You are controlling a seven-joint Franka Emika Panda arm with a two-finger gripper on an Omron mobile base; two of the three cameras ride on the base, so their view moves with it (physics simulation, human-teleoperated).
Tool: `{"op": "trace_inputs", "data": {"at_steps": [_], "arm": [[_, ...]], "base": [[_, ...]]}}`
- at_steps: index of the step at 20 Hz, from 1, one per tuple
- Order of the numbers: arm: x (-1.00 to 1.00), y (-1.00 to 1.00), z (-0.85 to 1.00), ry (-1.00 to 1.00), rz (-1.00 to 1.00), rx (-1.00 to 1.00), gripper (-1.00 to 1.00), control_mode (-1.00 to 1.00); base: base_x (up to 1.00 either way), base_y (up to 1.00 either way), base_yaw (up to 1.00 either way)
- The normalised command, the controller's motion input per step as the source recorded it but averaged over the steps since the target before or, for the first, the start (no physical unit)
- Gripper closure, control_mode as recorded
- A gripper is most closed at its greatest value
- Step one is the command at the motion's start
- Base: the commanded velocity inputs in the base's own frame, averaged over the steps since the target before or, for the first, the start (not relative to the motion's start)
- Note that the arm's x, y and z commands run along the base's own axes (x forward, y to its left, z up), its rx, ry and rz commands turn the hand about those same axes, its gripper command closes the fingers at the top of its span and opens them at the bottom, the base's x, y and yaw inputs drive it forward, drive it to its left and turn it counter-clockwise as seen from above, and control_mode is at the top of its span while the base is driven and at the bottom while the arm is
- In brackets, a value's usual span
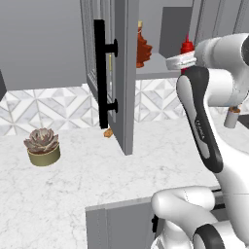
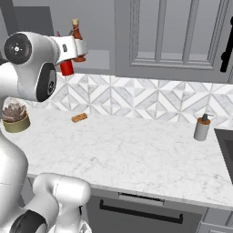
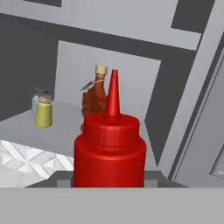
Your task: Put the shaker and condiment bottle from the counter next to their counterparts in the cabinet.
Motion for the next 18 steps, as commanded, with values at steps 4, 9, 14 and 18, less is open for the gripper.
{"op": "trace_inputs", "data": {"at_steps": [4, 9, 14, 18], "arm": [[0.0, -0.2, -0.08, -0.39, 0.0, 0.01, 1.0, -1.0], [0.0, 0.0, -0.07, -0.03, 0.0, 0.01, 1.0, -1.0], [0.04, 0.0, 0.04, 0.03, 0.0, 0.01, 1.0, -1.0], [0.16, 0.0, 0.33, 0.09, 0.0, 0.18, 1.0, -1.0]], "base": [[0.0, 0.0, 0.0], [0.0, 0.0, 0.0], [0.0, 0.0, 0.0], [0.0, 0.0, 0.0]]}}
